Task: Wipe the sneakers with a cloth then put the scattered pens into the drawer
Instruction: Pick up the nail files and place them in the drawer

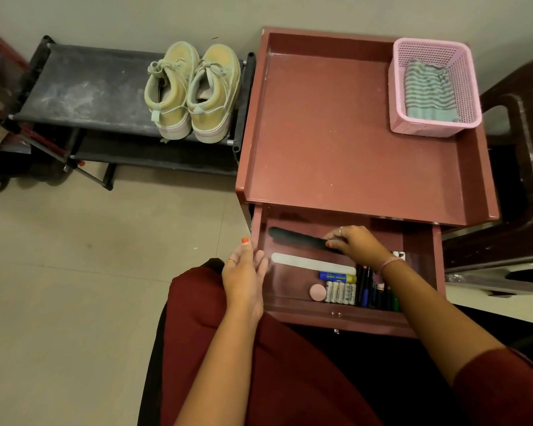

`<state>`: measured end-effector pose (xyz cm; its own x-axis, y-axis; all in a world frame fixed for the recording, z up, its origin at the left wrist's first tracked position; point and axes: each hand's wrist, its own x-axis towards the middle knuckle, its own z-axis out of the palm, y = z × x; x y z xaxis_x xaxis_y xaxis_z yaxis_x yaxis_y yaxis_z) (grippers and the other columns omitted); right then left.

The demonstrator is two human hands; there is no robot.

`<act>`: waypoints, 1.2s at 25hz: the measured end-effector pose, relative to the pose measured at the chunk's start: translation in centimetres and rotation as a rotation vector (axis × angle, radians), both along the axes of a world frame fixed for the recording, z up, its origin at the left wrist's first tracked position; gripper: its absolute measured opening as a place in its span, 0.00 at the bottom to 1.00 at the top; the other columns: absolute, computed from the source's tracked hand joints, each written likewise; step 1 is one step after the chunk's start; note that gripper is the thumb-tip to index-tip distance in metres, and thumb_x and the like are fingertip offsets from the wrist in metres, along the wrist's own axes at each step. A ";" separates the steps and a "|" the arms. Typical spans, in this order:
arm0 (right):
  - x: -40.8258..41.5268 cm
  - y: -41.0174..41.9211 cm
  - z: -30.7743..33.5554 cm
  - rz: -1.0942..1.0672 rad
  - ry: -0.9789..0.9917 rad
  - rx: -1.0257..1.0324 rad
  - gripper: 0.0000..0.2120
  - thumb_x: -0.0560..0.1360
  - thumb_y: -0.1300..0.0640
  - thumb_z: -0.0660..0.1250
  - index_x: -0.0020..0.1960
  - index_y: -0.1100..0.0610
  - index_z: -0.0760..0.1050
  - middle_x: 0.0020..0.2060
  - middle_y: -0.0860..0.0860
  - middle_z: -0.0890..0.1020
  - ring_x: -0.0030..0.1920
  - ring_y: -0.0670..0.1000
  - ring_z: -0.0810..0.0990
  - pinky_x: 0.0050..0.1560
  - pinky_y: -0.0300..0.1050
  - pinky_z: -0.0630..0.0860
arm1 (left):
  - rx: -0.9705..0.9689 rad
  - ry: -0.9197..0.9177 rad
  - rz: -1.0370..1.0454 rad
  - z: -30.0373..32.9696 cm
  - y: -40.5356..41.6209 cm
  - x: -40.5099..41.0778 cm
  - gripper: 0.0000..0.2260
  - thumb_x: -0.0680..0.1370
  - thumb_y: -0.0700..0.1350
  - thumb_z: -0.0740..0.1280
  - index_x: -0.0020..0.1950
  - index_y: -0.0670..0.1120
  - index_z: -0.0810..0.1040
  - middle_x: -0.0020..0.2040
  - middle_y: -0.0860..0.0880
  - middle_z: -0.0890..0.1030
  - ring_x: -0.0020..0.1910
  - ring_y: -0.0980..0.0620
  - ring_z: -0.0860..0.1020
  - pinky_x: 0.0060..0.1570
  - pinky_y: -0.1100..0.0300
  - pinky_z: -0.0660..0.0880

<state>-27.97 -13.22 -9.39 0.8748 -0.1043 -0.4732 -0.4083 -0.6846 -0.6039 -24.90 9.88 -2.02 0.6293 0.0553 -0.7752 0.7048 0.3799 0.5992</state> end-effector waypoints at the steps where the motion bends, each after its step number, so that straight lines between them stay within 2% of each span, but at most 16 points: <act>1: 0.3 -0.3 -1.1 -0.035 0.038 -0.056 0.08 0.76 0.61 0.66 0.53 0.60 0.81 0.50 0.52 0.83 0.51 0.50 0.80 0.48 0.34 0.68 | 0.007 0.006 0.016 -0.1 0.1 0.1 0.11 0.80 0.47 0.64 0.59 0.41 0.75 0.57 0.44 0.79 0.53 0.52 0.79 0.49 0.63 0.77; 3: 0.9 -0.6 -3.0 -0.076 0.166 -0.112 0.09 0.75 0.64 0.65 0.53 0.62 0.81 0.52 0.56 0.83 0.55 0.54 0.79 0.49 0.35 0.68 | 0.015 0.013 0.023 -0.1 0.1 0.3 0.08 0.80 0.46 0.64 0.55 0.43 0.77 0.54 0.45 0.80 0.50 0.54 0.80 0.48 0.64 0.78; 6: 1.4 -0.3 -5.3 -0.055 0.298 -0.162 0.09 0.75 0.66 0.64 0.53 0.62 0.79 0.54 0.57 0.82 0.57 0.56 0.78 0.57 0.40 0.70 | 0.013 0.029 0.015 0.1 -0.1 0.4 0.04 0.80 0.44 0.65 0.50 0.45 0.78 0.48 0.47 0.81 0.45 0.56 0.80 0.47 0.64 0.78; 9: 1.9 0.2 -6.2 -0.057 0.319 -0.212 0.08 0.75 0.64 0.64 0.52 0.62 0.80 0.54 0.59 0.82 0.56 0.57 0.79 0.59 0.45 0.71 | 0.001 0.033 0.019 -0.1 -0.2 0.6 0.05 0.80 0.44 0.65 0.51 0.44 0.78 0.46 0.48 0.81 0.43 0.56 0.80 0.44 0.65 0.79; 13: 2.3 0.2 -6.3 -0.083 0.344 -0.204 0.10 0.76 0.64 0.64 0.54 0.62 0.80 0.56 0.57 0.81 0.58 0.56 0.78 0.61 0.43 0.70 | -0.004 0.042 0.024 -0.4 -0.2 0.7 0.05 0.80 0.44 0.65 0.53 0.44 0.78 0.47 0.48 0.81 0.43 0.56 0.80 0.46 0.64 0.78; 18: 1.6 0.9 -6.7 -0.062 0.324 -0.212 0.09 0.74 0.66 0.65 0.53 0.63 0.80 0.55 0.57 0.81 0.56 0.56 0.78 0.58 0.41 0.71 | -0.010 0.034 0.027 -0.3 -0.2 0.7 0.05 0.80 0.44 0.65 0.51 0.44 0.79 0.44 0.49 0.81 0.41 0.57 0.80 0.44 0.65 0.78; 24: 1.2 0.9 -6.9 -0.106 0.324 -0.228 0.08 0.73 0.66 0.67 0.52 0.63 0.80 0.53 0.59 0.81 0.54 0.58 0.79 0.55 0.44 0.73 | -0.012 0.034 0.021 -0.4 -0.1 0.5 0.09 0.80 0.45 0.65 0.56 0.42 0.78 0.46 0.48 0.81 0.43 0.56 0.80 0.44 0.65 0.78; 30: 1.8 0.6 -6.9 -0.114 0.337 -0.234 0.09 0.74 0.66 0.65 0.52 0.64 0.80 0.54 0.60 0.81 0.55 0.59 0.78 0.57 0.46 0.73 | -0.019 0.036 0.029 -0.3 -0.1 0.6 0.08 0.80 0.44 0.65 0.55 0.42 0.78 0.44 0.49 0.81 0.42 0.57 0.80 0.44 0.65 0.79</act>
